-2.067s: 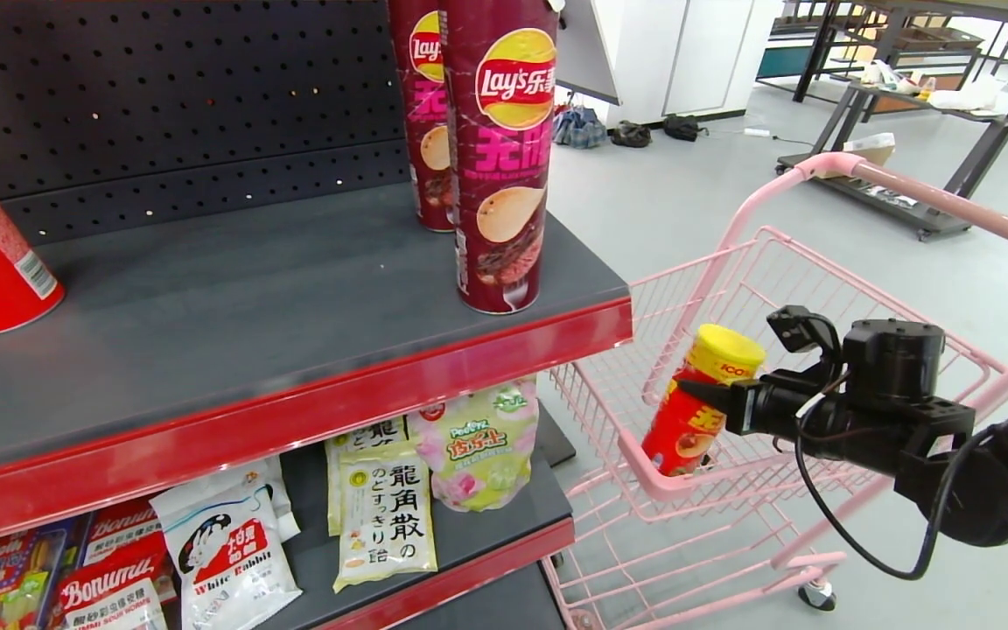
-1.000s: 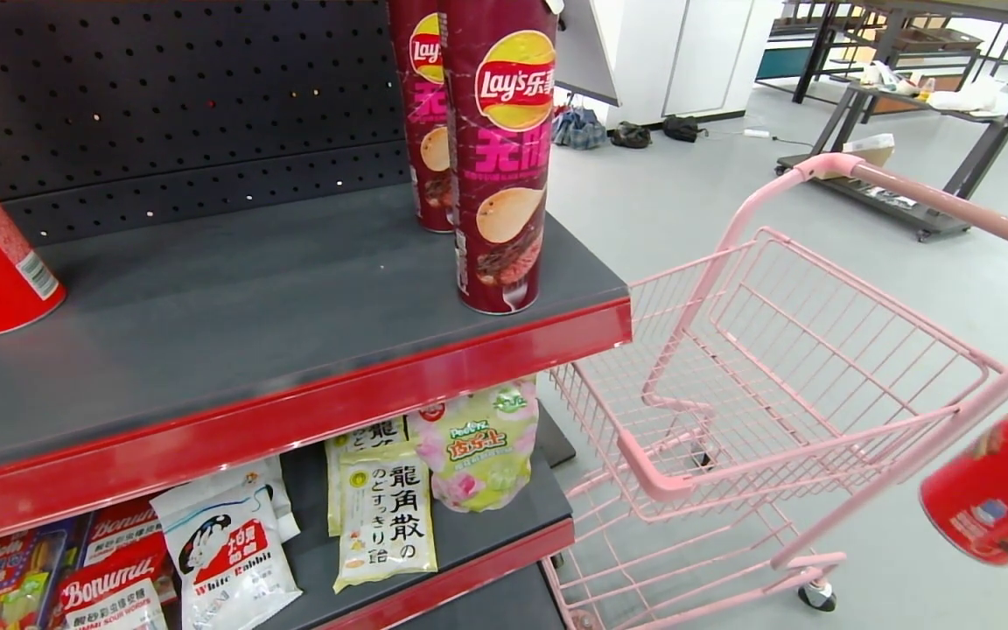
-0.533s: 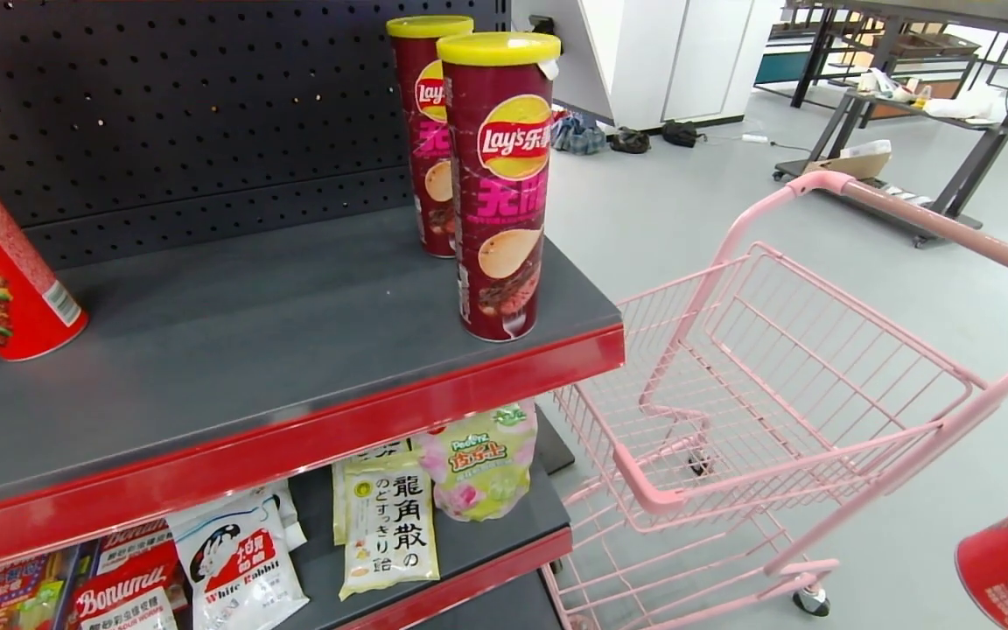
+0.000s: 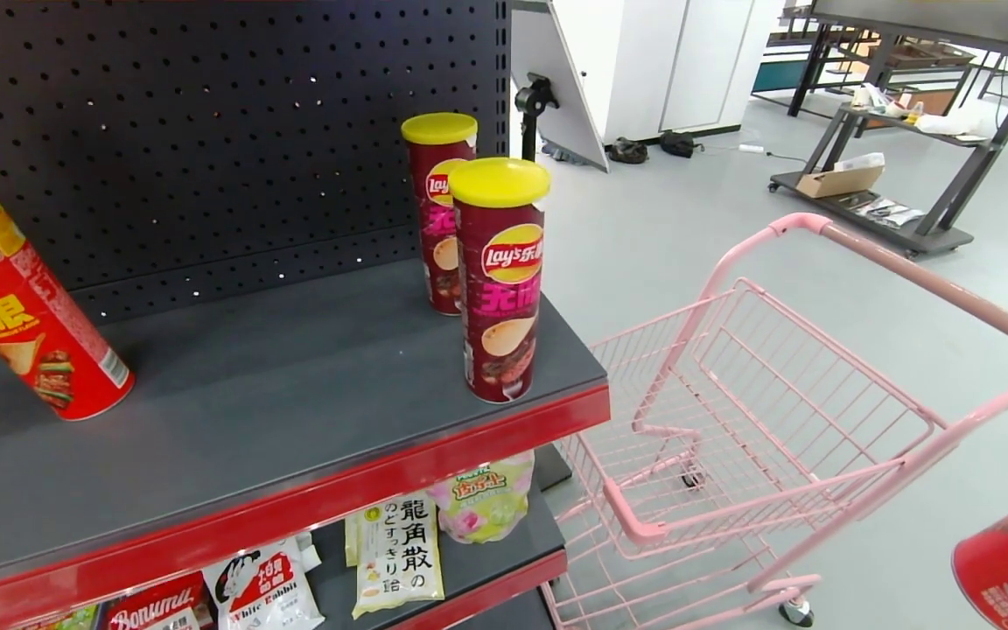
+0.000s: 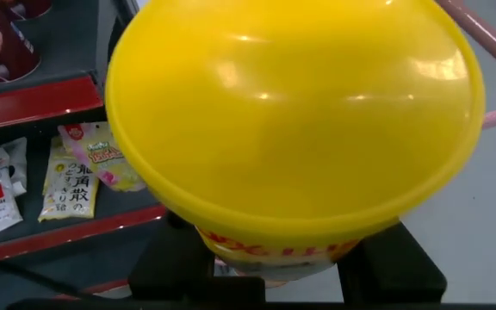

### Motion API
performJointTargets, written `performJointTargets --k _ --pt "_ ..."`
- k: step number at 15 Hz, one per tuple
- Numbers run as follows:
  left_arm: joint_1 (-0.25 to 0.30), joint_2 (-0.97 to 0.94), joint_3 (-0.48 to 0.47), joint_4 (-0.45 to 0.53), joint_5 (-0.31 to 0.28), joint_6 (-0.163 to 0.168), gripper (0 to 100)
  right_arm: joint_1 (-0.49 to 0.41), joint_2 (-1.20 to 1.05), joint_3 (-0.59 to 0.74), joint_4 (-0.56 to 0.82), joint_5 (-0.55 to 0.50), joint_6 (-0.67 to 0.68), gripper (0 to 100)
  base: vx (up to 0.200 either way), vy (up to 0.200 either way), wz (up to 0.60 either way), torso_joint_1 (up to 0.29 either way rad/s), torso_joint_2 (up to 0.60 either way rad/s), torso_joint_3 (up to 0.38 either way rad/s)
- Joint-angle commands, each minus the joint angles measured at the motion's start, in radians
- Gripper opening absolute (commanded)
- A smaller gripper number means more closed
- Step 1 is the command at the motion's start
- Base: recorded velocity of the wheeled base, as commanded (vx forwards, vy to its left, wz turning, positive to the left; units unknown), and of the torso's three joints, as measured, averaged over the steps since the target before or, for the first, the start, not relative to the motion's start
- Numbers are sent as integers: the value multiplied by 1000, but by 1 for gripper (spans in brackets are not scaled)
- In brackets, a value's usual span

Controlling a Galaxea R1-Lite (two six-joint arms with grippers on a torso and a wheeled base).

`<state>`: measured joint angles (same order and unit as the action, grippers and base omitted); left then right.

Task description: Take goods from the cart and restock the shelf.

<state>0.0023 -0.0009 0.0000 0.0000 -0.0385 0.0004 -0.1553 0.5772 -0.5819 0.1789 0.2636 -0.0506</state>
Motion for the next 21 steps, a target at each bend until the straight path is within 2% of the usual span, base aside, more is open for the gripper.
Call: performJointTargets --k 1,9,18,21 --pt "1 1 0 0 0 0 100 2 21 -1 1 0 -8 0 0 0 0 207 -520 -325" --pt "-1 1 0 0 0 0 100 -3 62 2 -7 -14 -18 0 0 0 0 167 -399 -245" --pt "1 1 0 0 0 0 100 -1 10 80 -10 -24 -25 0 0 0 600 13 -22 -14" --pt "1 1 0 0 0 1 100 -1 -111 151 -10 -21 -17 0 0 0 0 0 0 0"
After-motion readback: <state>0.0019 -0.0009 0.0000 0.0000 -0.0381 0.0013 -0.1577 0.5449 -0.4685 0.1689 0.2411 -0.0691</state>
